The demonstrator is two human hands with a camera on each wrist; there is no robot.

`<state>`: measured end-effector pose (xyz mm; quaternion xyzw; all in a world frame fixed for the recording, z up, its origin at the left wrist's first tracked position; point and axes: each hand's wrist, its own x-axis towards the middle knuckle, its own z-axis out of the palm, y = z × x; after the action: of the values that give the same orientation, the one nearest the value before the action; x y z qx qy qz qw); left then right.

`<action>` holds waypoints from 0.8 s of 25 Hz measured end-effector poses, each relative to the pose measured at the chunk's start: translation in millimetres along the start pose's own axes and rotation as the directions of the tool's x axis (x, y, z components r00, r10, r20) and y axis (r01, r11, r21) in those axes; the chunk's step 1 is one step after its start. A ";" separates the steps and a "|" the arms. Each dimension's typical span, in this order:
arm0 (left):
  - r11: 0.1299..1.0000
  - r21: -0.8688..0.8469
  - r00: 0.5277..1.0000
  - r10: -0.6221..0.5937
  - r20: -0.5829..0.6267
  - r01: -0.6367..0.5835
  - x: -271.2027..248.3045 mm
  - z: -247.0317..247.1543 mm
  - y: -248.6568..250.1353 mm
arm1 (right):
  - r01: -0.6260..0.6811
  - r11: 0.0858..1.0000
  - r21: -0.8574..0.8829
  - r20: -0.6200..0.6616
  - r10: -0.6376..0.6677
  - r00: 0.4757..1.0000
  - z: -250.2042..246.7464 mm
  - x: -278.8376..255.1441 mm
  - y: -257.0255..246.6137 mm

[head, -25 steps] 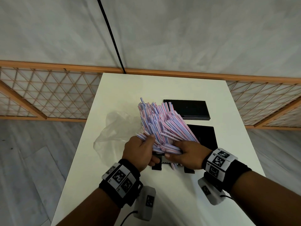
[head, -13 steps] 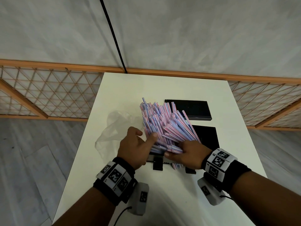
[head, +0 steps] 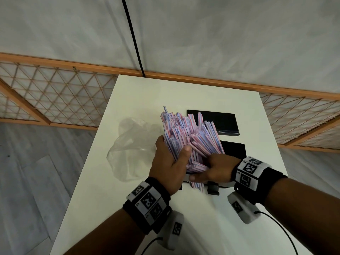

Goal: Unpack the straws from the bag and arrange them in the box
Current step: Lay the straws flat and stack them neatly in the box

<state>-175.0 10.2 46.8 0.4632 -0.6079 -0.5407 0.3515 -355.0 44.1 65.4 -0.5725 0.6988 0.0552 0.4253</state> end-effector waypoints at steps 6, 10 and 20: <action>0.999 -0.033 0.999 0.029 -0.015 -0.029 -3.4 6.4 -1.2 | -0.018 0.999 0.048 0.003 0.018 1.000 4.5 3.9 2.0; 0.999 -0.028 0.999 0.022 -0.037 -0.024 -3.4 7.4 -3.6 | 0.010 0.996 0.091 0.023 -0.013 1.000 4.9 0.2 -2.6; 1.000 -0.029 1.000 0.006 -0.028 -0.007 -2.3 8.3 -6.5 | 0.126 0.980 0.156 0.001 -0.128 0.992 19.7 15.1 5.9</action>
<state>-180.8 15.2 39.2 0.4637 -0.5963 -0.5419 0.3684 -349.2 45.9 40.6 -0.5808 0.6606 -0.0234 0.4751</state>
